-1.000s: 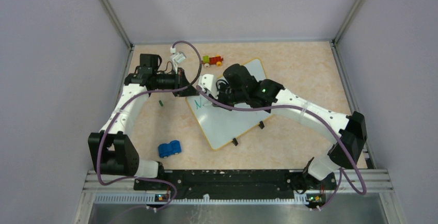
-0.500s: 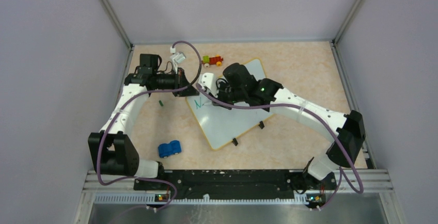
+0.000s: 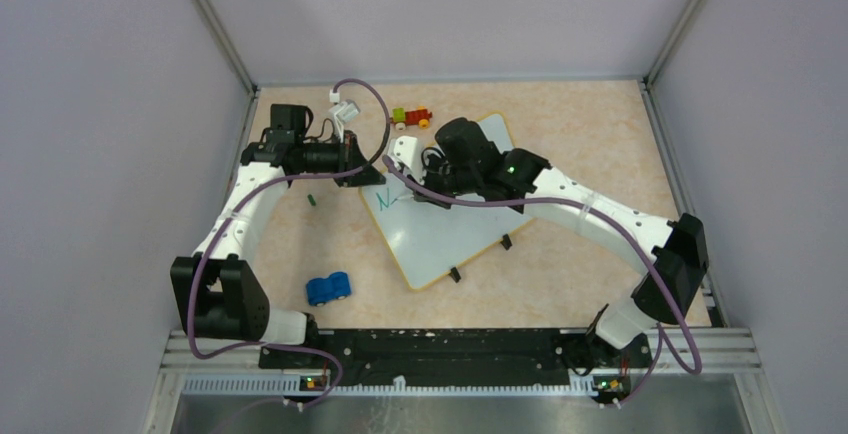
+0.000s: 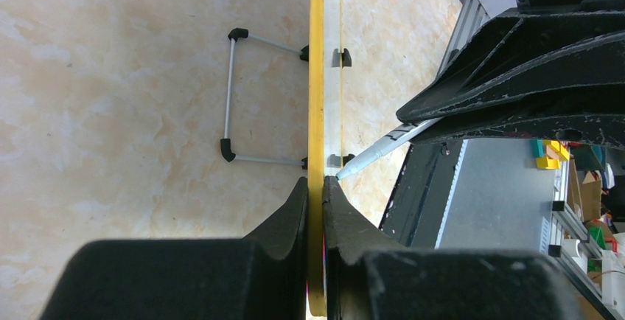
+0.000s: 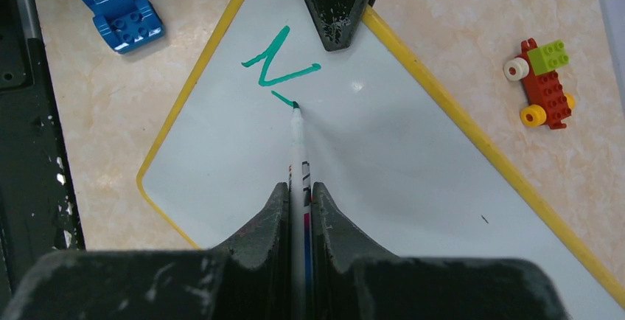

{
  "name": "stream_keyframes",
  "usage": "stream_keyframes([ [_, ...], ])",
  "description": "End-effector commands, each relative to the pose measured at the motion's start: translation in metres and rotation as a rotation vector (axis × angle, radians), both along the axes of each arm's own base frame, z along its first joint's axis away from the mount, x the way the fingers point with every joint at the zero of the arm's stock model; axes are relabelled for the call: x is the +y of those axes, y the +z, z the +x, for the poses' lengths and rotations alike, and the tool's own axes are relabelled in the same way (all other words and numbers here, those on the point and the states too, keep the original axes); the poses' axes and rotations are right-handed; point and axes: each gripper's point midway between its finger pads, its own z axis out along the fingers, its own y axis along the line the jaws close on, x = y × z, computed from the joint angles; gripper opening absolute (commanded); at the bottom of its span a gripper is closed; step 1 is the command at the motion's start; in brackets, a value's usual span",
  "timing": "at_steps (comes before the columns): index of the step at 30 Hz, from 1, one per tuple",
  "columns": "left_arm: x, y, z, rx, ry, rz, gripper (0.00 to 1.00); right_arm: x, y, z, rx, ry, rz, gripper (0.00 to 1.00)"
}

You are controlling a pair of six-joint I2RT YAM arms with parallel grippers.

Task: Write a sentence on the whiteboard
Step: Write on the whiteboard at the whiteboard stand.

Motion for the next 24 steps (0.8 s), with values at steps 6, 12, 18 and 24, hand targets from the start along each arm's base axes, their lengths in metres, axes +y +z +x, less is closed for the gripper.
stream_keyframes([
  [6,-0.003,0.012,-0.002,-0.035,-0.027,-0.035,0.00,0.003,0.032,0.025,-0.067,-0.059,0.059,0.00],
  [12,-0.003,0.011,-0.001,-0.033,-0.029,-0.035,0.00,0.009,0.023,0.017,-0.052,-0.032,0.042,0.00],
  [18,-0.003,0.011,-0.002,-0.032,-0.029,-0.035,0.00,0.015,0.014,0.008,-0.040,-0.004,0.026,0.00],
  [24,-0.002,0.011,-0.002,-0.032,-0.028,-0.034,0.00,0.015,0.007,0.001,-0.027,0.012,0.012,0.00],
])
